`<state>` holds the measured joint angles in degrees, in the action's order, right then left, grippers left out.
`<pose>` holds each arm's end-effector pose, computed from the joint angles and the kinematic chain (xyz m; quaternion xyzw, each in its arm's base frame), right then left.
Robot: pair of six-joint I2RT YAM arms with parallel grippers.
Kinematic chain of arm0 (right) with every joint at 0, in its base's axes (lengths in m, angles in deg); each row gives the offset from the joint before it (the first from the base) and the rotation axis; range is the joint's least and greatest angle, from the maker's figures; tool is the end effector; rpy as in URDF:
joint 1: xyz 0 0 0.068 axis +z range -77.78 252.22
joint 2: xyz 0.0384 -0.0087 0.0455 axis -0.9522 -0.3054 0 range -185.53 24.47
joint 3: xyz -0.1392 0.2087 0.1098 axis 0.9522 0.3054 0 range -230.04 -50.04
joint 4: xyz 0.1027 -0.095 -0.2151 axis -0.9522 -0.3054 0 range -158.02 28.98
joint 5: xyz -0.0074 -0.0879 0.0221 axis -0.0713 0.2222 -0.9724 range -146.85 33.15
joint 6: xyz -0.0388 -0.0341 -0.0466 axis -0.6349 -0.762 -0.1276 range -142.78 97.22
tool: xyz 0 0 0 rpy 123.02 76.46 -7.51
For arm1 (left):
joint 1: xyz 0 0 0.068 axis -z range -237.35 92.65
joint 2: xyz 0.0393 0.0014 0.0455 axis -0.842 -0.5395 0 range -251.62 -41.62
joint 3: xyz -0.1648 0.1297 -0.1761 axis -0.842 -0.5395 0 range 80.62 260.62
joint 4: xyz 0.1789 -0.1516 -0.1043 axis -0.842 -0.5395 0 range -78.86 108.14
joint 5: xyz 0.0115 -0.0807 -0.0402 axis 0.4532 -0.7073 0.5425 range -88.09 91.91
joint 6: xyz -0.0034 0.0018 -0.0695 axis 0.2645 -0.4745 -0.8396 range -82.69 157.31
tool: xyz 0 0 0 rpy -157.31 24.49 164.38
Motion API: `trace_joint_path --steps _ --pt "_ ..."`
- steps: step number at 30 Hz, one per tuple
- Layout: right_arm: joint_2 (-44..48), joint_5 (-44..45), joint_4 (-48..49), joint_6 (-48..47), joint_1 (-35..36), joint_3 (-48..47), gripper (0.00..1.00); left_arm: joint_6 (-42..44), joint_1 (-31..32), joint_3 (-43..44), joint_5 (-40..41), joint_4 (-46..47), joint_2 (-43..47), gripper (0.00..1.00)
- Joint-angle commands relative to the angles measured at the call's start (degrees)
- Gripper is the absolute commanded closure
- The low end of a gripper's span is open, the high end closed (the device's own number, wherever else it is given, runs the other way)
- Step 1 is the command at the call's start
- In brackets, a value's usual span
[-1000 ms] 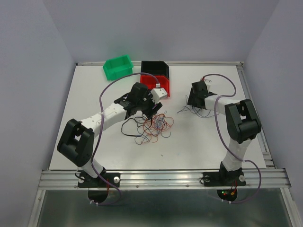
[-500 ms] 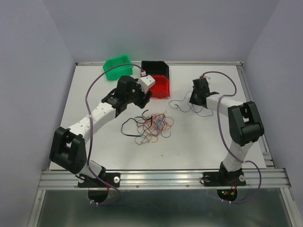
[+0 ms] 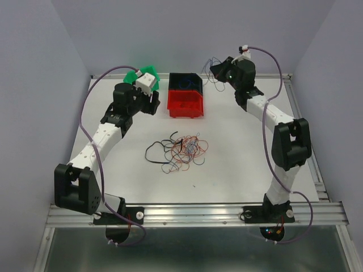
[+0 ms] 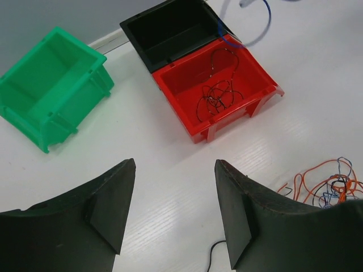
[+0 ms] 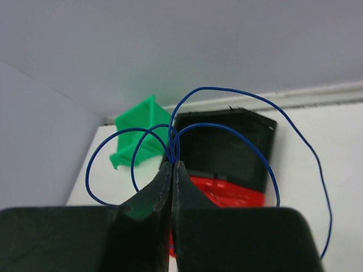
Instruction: Untangle the cables
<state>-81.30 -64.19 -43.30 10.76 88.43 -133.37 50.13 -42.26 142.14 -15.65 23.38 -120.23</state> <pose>0.4457 0.1371 0.3217 0.0677 0.7323 0.3271 0.5935 0.3236 -0.1049 0.3339 0.2784 0.7214 -0.1308 0.6204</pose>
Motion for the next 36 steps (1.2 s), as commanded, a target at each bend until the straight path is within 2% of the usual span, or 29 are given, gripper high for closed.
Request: trace_joint_path --steps 1,7,10,13,16,20,26,32,36 --pt "-7.1 -6.3 10.4 3.8 -0.1 -13.1 0.99 -1.9 -2.1 0.3 -1.8 3.6 0.0 0.31" --pt "-19.0 -9.2 13.0 6.9 0.0 -26.1 0.99 -1.5 -2.7 1.2 -1.4 3.6 -2.2 0.31" --pt "-24.5 -8.8 21.0 9.6 0.2 -29.0 1.0 -1.3 -3.0 1.5 -1.7 3.6 -3.0 0.31" --pt "-31.0 -8.5 23.9 12.0 0.7 -34.2 0.99 -1.3 -3.2 1.5 -1.9 3.6 -3.0 0.31" --pt "-36.2 -8.0 24.4 14.8 1.7 -40.3 1.0 -1.3 -3.4 1.5 -2.0 3.6 -2.8 0.31" --pt "-42.7 -6.0 24.7 16.5 3.5 -43.8 0.99 -1.4 -3.4 1.5 -2.0 3.6 -2.8 0.31" --pt "-42.1 2.6 25.5 12.8 7.9 -39.7 1.0 -1.7 -3.5 2.2 -2.4 2.9 -4.0 0.31" --pt "-38.9 13.5 27.8 11.2 11.0 -30.2 0.99 -1.7 -3.5 2.2 -2.0 2.7 -3.7 0.31" --pt "-37.3 19.7 23.9 12.7 12.0 -27.2 0.99 -1.7 -3.5 2.3 -1.1 2.6 -3.5 0.31"
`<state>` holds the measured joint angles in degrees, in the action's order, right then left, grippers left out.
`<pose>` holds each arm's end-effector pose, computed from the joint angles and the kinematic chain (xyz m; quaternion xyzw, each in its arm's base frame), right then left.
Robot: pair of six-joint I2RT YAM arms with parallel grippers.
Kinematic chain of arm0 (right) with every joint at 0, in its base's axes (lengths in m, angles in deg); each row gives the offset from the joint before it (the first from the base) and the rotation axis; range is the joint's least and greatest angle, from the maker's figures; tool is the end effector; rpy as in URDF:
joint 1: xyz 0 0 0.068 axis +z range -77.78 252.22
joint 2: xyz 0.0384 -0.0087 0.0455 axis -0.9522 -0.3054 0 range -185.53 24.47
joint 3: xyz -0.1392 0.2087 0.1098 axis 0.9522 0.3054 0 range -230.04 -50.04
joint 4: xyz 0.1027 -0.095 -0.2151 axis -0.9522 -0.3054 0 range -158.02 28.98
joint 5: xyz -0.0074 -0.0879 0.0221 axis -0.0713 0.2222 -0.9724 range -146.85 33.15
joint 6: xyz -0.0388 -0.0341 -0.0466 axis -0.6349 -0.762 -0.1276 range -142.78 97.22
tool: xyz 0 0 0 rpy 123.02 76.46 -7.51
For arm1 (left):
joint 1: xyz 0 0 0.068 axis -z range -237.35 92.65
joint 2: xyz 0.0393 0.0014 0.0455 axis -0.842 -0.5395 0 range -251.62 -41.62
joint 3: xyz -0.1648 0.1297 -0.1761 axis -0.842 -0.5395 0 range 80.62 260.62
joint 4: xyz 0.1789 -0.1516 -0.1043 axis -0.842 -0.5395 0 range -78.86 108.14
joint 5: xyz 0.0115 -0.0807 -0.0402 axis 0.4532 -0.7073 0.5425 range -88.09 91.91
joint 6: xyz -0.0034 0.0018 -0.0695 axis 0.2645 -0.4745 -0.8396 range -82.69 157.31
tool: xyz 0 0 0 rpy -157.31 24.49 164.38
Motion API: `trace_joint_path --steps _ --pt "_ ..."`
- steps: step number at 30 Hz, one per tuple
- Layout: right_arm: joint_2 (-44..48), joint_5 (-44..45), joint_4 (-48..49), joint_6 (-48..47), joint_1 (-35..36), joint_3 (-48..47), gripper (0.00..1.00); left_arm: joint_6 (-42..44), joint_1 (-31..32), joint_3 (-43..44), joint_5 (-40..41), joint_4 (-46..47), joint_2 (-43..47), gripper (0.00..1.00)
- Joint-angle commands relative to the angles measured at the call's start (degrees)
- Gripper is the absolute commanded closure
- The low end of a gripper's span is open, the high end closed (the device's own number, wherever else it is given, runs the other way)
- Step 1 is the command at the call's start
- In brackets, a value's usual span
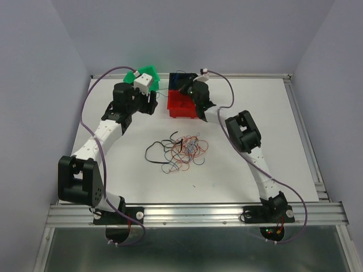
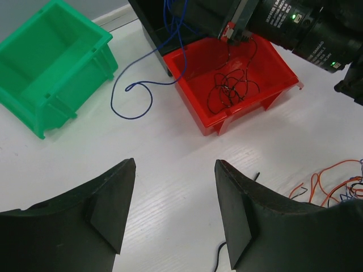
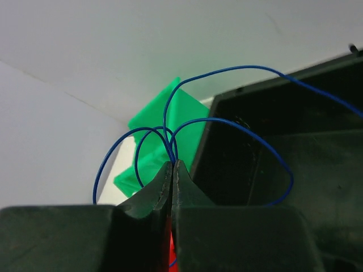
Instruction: Untangle the cables
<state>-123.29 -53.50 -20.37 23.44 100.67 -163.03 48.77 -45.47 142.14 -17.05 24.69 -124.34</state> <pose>0.5337 0.2854 0.1807 0.1248 0.6583 0.4345 0.6019 0.3437 -0.0911 0.3133 0.2565 0.7442 -0.1325 0.6023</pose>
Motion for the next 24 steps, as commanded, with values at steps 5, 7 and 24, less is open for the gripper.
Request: trace_joint_path --steps 5,7,24 --pt "6.0 15.9 -3.3 2.7 -0.1 4.9 0.99 -0.6 -0.4 2.6 1.1 1.1 -0.1 0.31" --pt "6.0 18.6 -6.2 3.4 -0.1 3.6 0.99 -0.5 -0.4 2.8 1.2 1.0 -0.5 0.31" --pt "0.6 18.5 -33.7 -8.6 -1.3 -19.0 0.99 0.0 -0.3 5.8 -0.6 -1.5 -6.0 0.3"
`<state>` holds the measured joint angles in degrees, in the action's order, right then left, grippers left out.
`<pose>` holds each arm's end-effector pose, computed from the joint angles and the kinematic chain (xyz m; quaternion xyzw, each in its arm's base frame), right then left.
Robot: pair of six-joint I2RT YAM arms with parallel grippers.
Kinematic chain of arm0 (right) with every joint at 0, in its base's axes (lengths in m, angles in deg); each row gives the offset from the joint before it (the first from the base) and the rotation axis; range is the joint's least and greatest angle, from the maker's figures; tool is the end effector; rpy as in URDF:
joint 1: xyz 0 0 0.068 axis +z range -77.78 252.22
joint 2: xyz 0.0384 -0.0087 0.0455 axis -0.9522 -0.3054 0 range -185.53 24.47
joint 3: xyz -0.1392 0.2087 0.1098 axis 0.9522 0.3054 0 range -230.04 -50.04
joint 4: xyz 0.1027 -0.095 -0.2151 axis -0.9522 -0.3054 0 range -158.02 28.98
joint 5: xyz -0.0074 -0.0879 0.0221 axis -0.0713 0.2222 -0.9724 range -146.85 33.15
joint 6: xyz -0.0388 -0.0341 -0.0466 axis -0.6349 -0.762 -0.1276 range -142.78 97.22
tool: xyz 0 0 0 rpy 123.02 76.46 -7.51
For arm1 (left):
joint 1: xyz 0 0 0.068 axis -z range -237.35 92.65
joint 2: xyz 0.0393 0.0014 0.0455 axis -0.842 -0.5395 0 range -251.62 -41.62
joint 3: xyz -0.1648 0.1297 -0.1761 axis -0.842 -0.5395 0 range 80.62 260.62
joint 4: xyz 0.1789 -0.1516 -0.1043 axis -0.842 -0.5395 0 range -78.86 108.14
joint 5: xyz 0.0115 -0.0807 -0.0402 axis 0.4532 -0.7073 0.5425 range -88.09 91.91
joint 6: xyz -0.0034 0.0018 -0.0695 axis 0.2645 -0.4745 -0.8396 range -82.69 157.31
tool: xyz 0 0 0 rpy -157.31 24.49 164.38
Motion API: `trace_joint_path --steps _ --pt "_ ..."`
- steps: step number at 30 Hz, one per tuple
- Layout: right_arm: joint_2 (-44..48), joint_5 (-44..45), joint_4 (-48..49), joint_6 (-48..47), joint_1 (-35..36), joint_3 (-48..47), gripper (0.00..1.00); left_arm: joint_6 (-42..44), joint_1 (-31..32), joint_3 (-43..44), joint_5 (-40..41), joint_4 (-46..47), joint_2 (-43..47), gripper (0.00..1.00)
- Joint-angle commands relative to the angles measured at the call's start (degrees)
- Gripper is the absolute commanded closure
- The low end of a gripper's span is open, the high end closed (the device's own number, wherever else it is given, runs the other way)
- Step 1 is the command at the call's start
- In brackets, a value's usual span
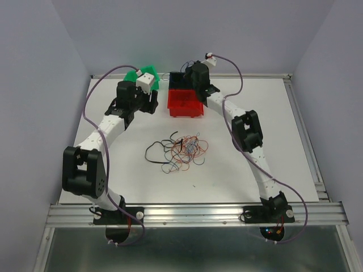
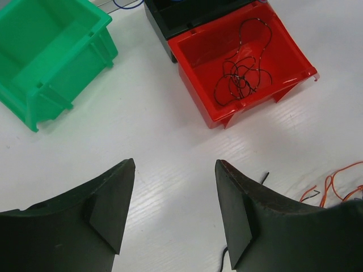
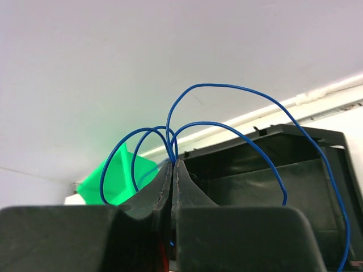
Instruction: Untangle the cables
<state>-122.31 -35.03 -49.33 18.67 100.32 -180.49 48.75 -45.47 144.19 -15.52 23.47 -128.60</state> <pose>0.5523 0.2711 0.2386 0.2113 0.7021 0.2653 0.6261 0.3602 -0.0931 0.2982 0.2489 0.7656 -0.1248 0.5799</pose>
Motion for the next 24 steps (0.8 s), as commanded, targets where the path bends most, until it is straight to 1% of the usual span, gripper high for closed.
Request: trace_joint_path --steps 1,4,9,11,13,14,16,19,20,24 --pt "-0.1 -0.1 -4.7 -4.0 -1.5 -1.0 1.0 0.0 -0.3 4.1 -2.5 -0.8 -2.4 0.3" --pt "0.3 0.1 -4.7 -4.6 -2.0 0.0 0.99 -0.4 0.0 6.0 -3.4 -1.6 -5.6 0.3" --pt "3.3 1.6 -2.3 -5.7 -2.5 4.1 1.0 -2.2 1.3 13.4 -2.3 -4.0 -14.1 0.3" --pt "6.3 2.2 -0.4 -6.3 -2.5 8.1 1.0 -3.4 1.7 15.8 -2.3 -5.1 -16.4 0.3" --pt "8.8 2.3 3.9 -6.6 -2.6 11.7 0.99 -4.2 2.6 19.4 -1.5 -6.5 -19.3 0.3" --pt "11.1 2.6 5.8 -6.8 -2.6 16.1 1.0 -4.5 3.0 20.6 -1.5 -7.0 -20.1 0.3" --pt "13.3 3.5 9.5 -7.1 -2.6 19.1 0.99 -5.6 4.1 23.7 -0.1 -7.7 -21.8 0.3" --pt "17.6 7.2 14.3 -6.7 -2.6 25.8 1.0 -6.4 5.8 26.1 3.3 -8.3 -24.3 0.3" --pt "20.8 9.5 18.8 -6.6 -2.6 31.3 0.99 -6.3 6.0 27.0 4.4 -8.5 -25.9 0.3" --pt "28.6 14.2 26.6 -7.5 -2.6 42.3 0.99 -6.3 6.5 29.2 6.1 -9.7 -29.6 0.33"
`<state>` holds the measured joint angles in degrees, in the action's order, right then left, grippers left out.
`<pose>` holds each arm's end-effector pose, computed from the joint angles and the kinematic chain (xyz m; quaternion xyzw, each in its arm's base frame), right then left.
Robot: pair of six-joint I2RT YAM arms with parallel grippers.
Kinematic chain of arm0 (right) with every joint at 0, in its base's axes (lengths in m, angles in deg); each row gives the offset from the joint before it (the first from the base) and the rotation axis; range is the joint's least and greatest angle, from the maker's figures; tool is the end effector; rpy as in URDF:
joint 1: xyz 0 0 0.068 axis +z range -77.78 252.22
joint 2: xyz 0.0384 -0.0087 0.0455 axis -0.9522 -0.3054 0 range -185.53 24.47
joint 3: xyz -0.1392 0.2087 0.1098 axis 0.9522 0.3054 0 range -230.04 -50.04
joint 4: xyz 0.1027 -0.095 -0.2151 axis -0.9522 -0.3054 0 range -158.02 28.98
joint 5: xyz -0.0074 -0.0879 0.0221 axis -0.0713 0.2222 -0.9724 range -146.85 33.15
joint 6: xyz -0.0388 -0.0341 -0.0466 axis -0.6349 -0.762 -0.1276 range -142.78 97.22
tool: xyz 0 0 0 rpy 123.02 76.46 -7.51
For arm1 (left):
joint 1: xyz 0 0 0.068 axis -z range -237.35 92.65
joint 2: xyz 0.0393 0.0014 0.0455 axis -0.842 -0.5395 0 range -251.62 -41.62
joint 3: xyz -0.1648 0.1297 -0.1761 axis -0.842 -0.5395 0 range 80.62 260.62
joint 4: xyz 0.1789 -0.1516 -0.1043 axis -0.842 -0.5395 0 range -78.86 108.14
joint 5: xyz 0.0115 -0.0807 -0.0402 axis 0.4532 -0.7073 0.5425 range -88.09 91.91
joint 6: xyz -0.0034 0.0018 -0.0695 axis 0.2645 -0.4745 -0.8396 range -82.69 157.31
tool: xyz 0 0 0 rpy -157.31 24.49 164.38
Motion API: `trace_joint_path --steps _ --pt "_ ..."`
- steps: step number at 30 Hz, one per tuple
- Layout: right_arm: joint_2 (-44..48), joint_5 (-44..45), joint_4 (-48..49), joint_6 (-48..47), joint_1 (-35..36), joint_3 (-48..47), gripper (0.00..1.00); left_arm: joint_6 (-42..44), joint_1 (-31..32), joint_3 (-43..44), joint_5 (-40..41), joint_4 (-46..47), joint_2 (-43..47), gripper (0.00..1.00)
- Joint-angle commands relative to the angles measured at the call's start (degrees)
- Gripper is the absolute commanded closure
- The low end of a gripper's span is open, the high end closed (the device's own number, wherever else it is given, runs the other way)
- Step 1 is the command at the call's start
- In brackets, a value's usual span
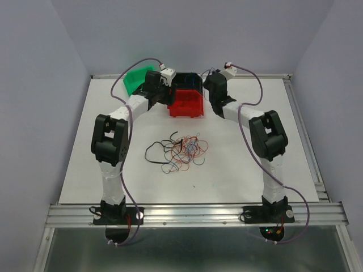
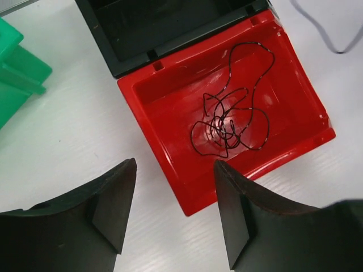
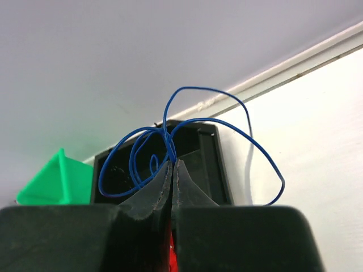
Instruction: Untangle the cables
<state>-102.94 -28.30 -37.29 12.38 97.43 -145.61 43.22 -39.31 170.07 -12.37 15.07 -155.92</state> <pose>0.4991 0.2051 0.2310 0.2244 0.7153 0.1583 0.6426 0.4575 -0.1637 0.2484 0.2391 0.8184 -0.1599 0.4975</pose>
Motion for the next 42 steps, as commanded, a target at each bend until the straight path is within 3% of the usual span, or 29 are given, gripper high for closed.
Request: trace_joint_path --steps 1,9,13,16,22,27,35,38,42 --pt "10.6 8.0 15.7 -1.4 0.3 9.7 0.99 -0.7 0.3 3.7 3.1 -1.8 -2.9 0.33" --pt "24.4 10.8 21.1 -4.7 0.3 23.0 0.99 -0.6 0.5 7.5 6.0 -4.2 -8.1 0.42" --pt "31.3 11.8 21.8 -6.5 0.3 28.8 0.99 0.8 0.5 6.9 5.0 -4.4 -8.0 0.67" --pt "36.5 11.1 21.8 -9.2 0.4 32.7 1.0 3.2 0.7 5.7 2.6 -4.4 -7.2 0.76" --pt "45.6 5.4 18.1 -14.6 0.3 38.0 0.99 6.1 2.2 4.5 2.1 -4.8 -6.2 0.78" --pt "46.6 -13.2 14.1 -19.9 0.4 39.1 0.99 8.9 4.5 2.5 2.0 -3.8 -4.5 0.82" --pt "36.4 -31.9 0.2 -18.5 -2.4 27.0 0.99 13.3 6.5 -1.1 2.1 -2.3 -2.7 0.89" --pt "35.4 -26.9 -1.1 -18.6 -2.6 26.4 0.99 14.3 6.5 -3.0 1.8 -1.2 -1.6 0.9" --pt "35.6 -12.4 -1.7 -19.6 -2.6 27.4 1.0 14.5 6.5 -4.6 2.2 -0.4 -0.7 0.91"
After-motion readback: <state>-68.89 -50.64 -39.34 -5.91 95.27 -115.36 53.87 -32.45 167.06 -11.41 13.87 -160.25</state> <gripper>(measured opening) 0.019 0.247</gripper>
